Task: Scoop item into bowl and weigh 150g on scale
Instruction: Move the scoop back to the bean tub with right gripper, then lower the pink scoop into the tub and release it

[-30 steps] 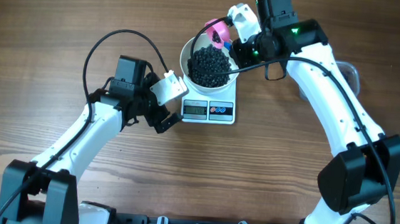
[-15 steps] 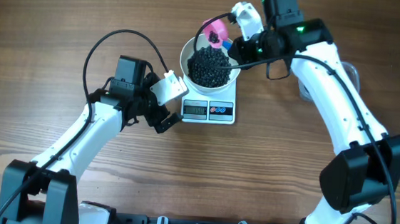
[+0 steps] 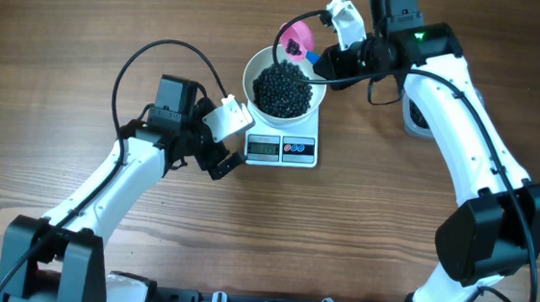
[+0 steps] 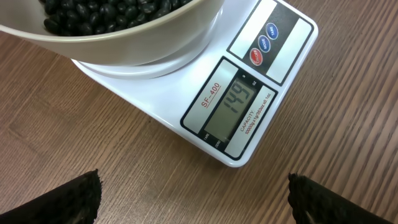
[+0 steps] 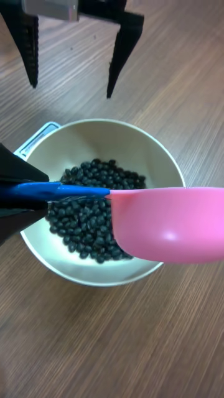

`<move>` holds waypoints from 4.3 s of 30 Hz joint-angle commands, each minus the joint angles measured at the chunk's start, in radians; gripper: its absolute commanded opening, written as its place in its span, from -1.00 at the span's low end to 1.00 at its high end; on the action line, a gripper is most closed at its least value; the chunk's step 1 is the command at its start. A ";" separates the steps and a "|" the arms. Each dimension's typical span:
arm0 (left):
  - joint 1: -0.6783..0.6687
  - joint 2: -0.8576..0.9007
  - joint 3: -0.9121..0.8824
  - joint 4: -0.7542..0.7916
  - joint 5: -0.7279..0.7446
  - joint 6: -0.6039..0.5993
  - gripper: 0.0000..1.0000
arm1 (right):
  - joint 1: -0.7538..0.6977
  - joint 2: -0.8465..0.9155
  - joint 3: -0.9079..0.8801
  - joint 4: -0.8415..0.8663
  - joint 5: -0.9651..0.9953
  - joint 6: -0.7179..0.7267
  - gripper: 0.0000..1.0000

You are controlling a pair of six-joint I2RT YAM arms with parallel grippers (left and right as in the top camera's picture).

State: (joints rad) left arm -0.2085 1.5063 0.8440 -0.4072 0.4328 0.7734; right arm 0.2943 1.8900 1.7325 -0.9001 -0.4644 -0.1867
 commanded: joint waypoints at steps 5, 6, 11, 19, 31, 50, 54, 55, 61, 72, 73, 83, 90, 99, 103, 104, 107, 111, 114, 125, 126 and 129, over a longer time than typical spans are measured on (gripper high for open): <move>0.006 0.007 -0.008 0.000 0.011 0.008 1.00 | -0.119 -0.029 0.021 -0.001 -0.219 0.086 -0.91; 0.006 0.007 -0.008 0.000 0.012 0.008 1.00 | -0.142 -0.030 0.021 -0.002 -0.246 0.101 -0.92; 0.006 0.007 -0.008 0.000 0.012 0.008 1.00 | -0.272 -0.055 0.021 -0.035 -0.349 0.124 -0.91; 0.006 0.007 -0.008 0.000 0.012 0.008 1.00 | -0.507 -0.139 0.021 -0.190 -0.341 0.103 -0.91; 0.006 0.007 -0.008 0.000 0.011 0.008 1.00 | -0.702 -0.146 0.020 -0.487 -0.005 0.034 -0.91; 0.006 0.007 -0.008 0.000 0.012 0.008 1.00 | -0.441 -0.145 -0.042 -0.421 0.467 0.162 -0.92; 0.006 0.007 -0.008 0.000 0.012 0.008 1.00 | -0.441 -0.145 -0.043 -0.421 0.468 0.162 -0.91; 0.006 0.007 -0.008 0.000 0.011 0.008 1.00 | -0.441 -0.145 -0.043 -0.421 0.468 0.162 -0.91; 0.006 0.007 -0.008 0.000 0.012 0.008 1.00 | -0.441 -0.145 -0.043 -0.421 0.463 0.161 -0.91; 0.006 0.007 -0.008 0.000 0.012 0.008 1.00 | -0.442 -0.145 -0.043 -0.421 0.363 0.155 -0.91; 0.006 0.007 -0.008 0.000 0.011 0.008 1.00 | -0.442 -0.145 -0.043 -0.421 0.358 0.152 -0.91; 0.006 0.007 -0.008 0.000 0.011 0.008 1.00 | -0.442 -0.145 -0.043 -0.421 0.359 0.152 -0.91; 0.006 0.007 -0.008 0.000 0.011 0.008 1.00 | -0.442 -0.145 -0.043 -0.422 0.363 0.153 -0.91; 0.006 0.007 -0.008 0.000 0.011 0.008 1.00 | -0.358 -0.145 -0.043 -0.440 0.637 0.161 -0.91; 0.006 0.007 -0.008 0.000 0.012 0.008 1.00 | -0.275 -0.139 -0.043 -0.441 0.765 0.161 -0.91; 0.006 0.007 -0.008 0.000 0.011 0.008 1.00 | -0.265 -0.135 -0.043 -0.442 0.786 0.161 -0.92; 0.006 0.007 -0.008 0.000 0.011 0.008 1.00 | -0.260 -0.125 -0.043 -0.451 0.805 0.162 -0.92; 0.006 0.007 -0.008 0.000 0.012 0.008 1.00 | -0.260 -0.118 -0.043 -0.451 0.804 0.165 -0.91; 0.006 0.007 -0.008 0.000 0.011 0.008 1.00 | -0.260 -0.117 -0.043 -0.451 0.800 0.207 -0.91; 0.006 0.007 -0.008 0.000 0.012 0.008 1.00 | -0.470 -0.117 -0.046 -0.447 0.303 0.376 -0.91; 0.006 0.007 -0.008 0.000 0.011 0.008 1.00 | -0.494 -0.116 -0.047 -0.447 0.267 0.383 -0.91; 0.006 0.007 -0.008 0.000 0.012 0.008 1.00 | -0.563 -0.115 -0.070 -0.425 0.170 0.433 -0.91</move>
State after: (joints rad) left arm -0.2085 1.5066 0.8440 -0.4072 0.4324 0.7734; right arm -0.2214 1.7634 1.6894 -1.3441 -0.1345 0.1696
